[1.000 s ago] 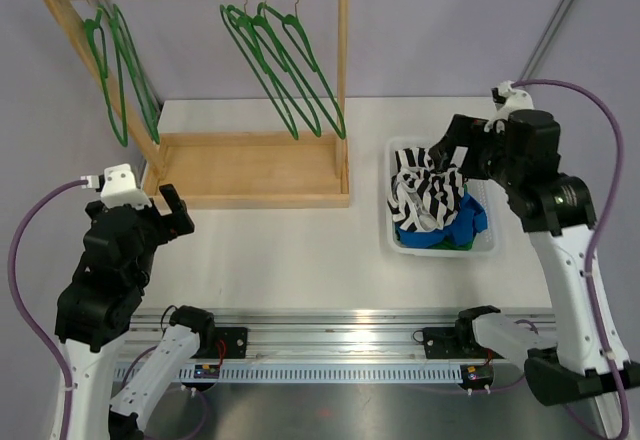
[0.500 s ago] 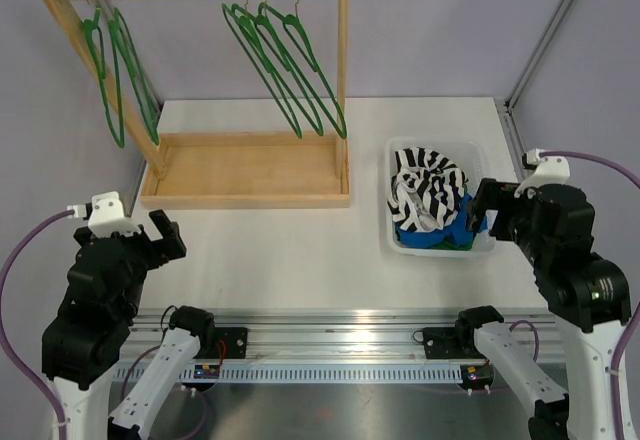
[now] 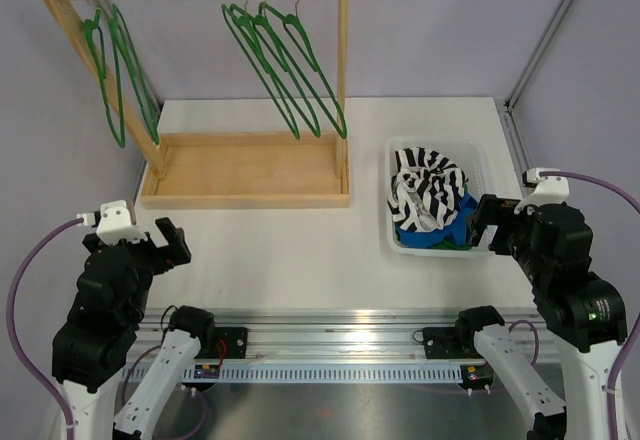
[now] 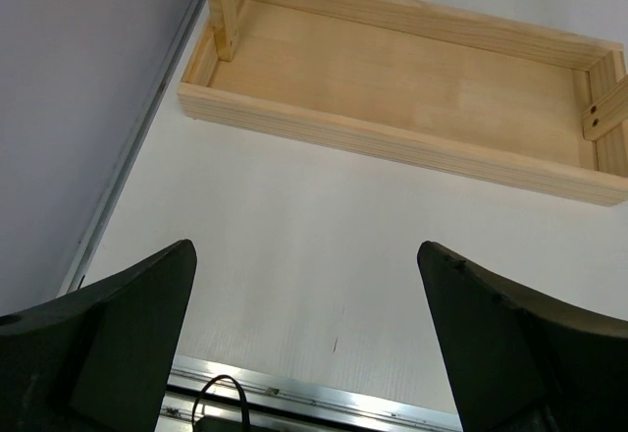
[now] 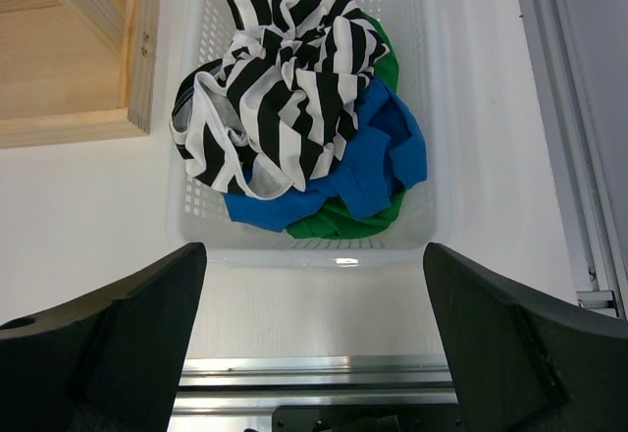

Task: Remove the tank top from the hanger

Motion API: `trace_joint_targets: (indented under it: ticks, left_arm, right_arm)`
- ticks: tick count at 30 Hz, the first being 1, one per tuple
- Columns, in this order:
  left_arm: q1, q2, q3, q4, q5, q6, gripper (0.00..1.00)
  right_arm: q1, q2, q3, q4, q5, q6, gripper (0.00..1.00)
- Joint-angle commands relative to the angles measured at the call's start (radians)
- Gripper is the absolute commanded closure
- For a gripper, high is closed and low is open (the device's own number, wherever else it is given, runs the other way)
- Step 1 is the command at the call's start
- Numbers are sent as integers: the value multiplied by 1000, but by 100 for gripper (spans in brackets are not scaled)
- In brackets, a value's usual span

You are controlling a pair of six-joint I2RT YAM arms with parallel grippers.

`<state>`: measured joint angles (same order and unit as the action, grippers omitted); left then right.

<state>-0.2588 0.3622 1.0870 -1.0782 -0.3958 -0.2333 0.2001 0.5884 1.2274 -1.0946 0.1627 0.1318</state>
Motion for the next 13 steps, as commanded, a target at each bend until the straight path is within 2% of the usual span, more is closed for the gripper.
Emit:
trace_joint_targets:
  ticks: [1,13]
  left_arm:
    - [3,-25,-22,89,29,15,1]
    - [3,-35,-48,118,25,22,1]
  right_arm:
    - [2,25,3,53,-15,26,0]
    - [2,47,14,84,-8,26,1]
